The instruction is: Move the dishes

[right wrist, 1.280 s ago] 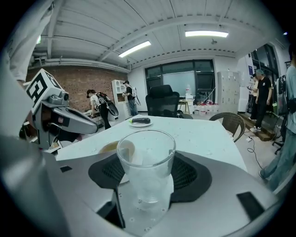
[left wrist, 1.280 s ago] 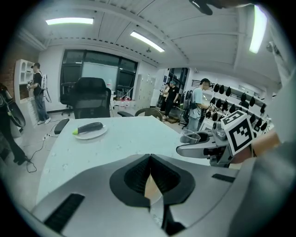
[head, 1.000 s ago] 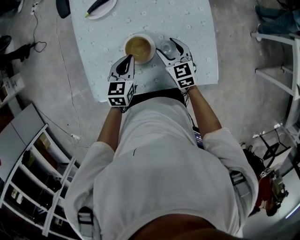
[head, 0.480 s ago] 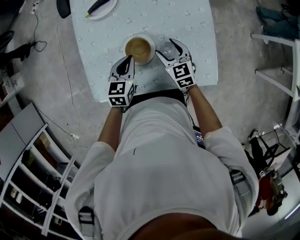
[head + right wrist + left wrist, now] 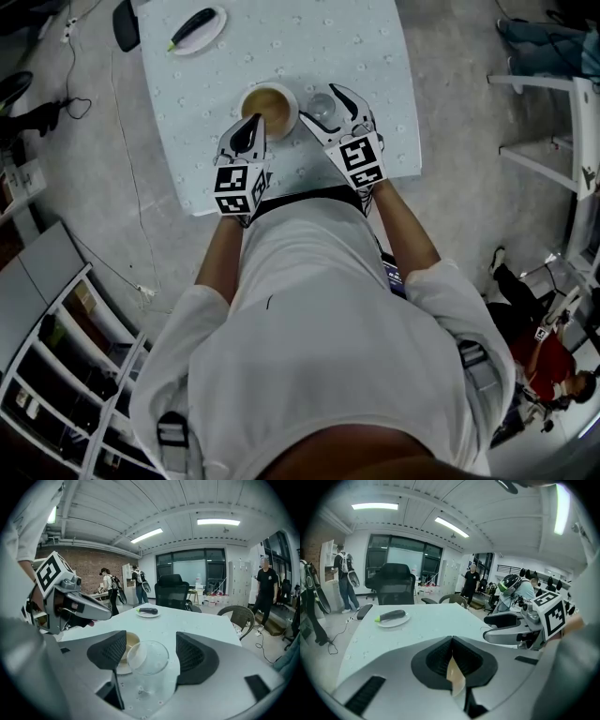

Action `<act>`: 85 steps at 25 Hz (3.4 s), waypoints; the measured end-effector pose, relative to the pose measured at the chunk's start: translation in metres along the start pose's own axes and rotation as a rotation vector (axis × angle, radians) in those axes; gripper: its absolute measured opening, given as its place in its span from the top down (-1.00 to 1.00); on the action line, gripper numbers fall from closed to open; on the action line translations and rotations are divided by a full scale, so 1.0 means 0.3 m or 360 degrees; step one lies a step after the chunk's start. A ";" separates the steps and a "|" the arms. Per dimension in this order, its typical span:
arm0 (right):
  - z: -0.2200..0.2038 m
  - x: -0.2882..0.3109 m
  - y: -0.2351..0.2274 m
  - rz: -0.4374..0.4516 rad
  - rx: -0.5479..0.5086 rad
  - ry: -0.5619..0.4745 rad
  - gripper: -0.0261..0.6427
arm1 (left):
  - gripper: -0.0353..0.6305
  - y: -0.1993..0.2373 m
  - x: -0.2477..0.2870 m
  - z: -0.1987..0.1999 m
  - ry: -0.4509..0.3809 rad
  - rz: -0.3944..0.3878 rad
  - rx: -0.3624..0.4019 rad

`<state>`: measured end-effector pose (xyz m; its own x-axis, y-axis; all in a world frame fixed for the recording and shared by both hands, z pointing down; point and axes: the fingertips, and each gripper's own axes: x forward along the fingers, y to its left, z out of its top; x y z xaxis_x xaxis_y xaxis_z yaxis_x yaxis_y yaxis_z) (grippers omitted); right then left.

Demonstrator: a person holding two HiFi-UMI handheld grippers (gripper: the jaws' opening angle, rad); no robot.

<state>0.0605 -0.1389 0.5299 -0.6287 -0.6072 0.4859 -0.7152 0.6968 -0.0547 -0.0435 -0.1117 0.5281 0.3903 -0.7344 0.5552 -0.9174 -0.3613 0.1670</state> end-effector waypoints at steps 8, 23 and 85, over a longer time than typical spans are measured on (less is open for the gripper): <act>0.105 -0.084 0.036 0.0037 -0.0049 -0.0075 -0.01 | 0.84 -0.033 -0.011 0.076 -0.0096 0.0007 0.0014; 0.106 -0.119 0.212 0.0399 -0.0236 -0.0039 0.37 | 0.84 0.011 -0.087 -0.047 -0.0057 0.0267 -0.0160; -0.148 0.300 0.494 0.0043 -0.1187 0.0711 0.89 | 0.83 0.415 -0.265 -0.402 0.0075 0.0158 -0.0445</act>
<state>-0.0884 -0.0734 0.6044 -0.3519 -0.4890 0.7981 -0.2166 0.8721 0.4388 -0.1981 -0.0291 0.6029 0.2998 -0.7285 0.6160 -0.9393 -0.1122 0.3243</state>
